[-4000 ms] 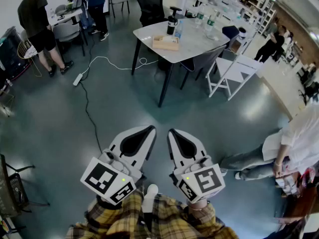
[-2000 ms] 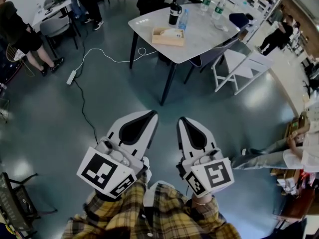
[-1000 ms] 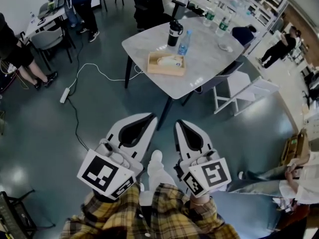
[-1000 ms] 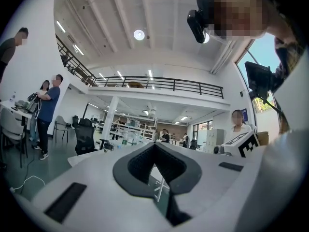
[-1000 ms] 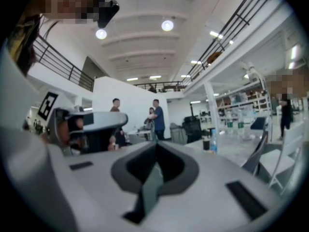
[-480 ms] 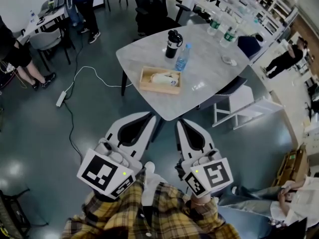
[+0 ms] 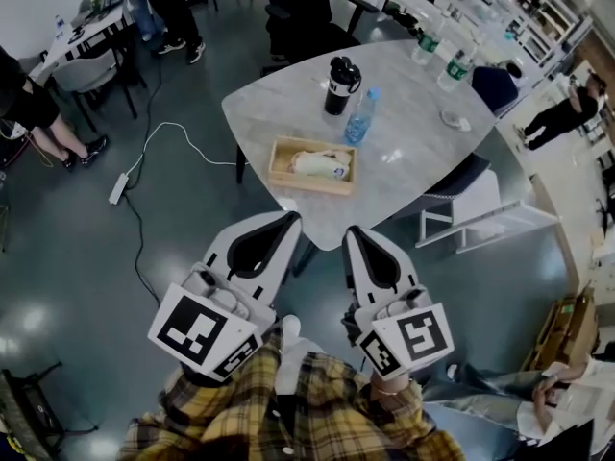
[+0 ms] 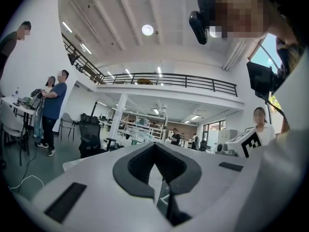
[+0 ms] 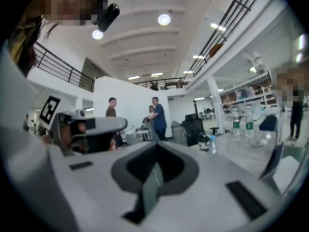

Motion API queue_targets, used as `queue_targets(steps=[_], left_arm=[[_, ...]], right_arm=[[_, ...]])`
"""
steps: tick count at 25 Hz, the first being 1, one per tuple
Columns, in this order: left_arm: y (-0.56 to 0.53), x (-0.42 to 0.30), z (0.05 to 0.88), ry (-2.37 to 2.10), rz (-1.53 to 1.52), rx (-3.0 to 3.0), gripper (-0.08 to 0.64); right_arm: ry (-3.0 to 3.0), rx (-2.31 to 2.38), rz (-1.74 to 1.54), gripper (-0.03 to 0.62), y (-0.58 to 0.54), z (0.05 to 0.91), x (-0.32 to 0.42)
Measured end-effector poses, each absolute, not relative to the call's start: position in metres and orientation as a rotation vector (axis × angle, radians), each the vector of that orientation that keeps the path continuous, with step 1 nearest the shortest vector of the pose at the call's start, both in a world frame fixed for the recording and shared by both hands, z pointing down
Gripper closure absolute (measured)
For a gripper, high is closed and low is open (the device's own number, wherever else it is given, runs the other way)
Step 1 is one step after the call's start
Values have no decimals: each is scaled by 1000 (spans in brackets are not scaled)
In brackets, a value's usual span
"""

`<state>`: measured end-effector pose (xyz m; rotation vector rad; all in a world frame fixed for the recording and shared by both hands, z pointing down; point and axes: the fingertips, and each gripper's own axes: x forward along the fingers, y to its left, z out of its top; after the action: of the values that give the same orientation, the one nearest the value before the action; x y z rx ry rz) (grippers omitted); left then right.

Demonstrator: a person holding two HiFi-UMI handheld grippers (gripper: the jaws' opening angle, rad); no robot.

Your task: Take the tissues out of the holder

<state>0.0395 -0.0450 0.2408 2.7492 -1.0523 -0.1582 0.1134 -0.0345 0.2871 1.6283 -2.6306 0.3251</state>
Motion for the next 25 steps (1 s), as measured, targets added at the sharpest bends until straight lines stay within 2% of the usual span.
queue_targets(steps=[16,25], left_arm=[[-233,60,249,-806,-99,2819,543],[-285,70,257,-654,-49,2847,541]], right_arm=[[-2455,1811,300,581,-213,294,127],[-2346,1942,304,581,-262,294,139]])
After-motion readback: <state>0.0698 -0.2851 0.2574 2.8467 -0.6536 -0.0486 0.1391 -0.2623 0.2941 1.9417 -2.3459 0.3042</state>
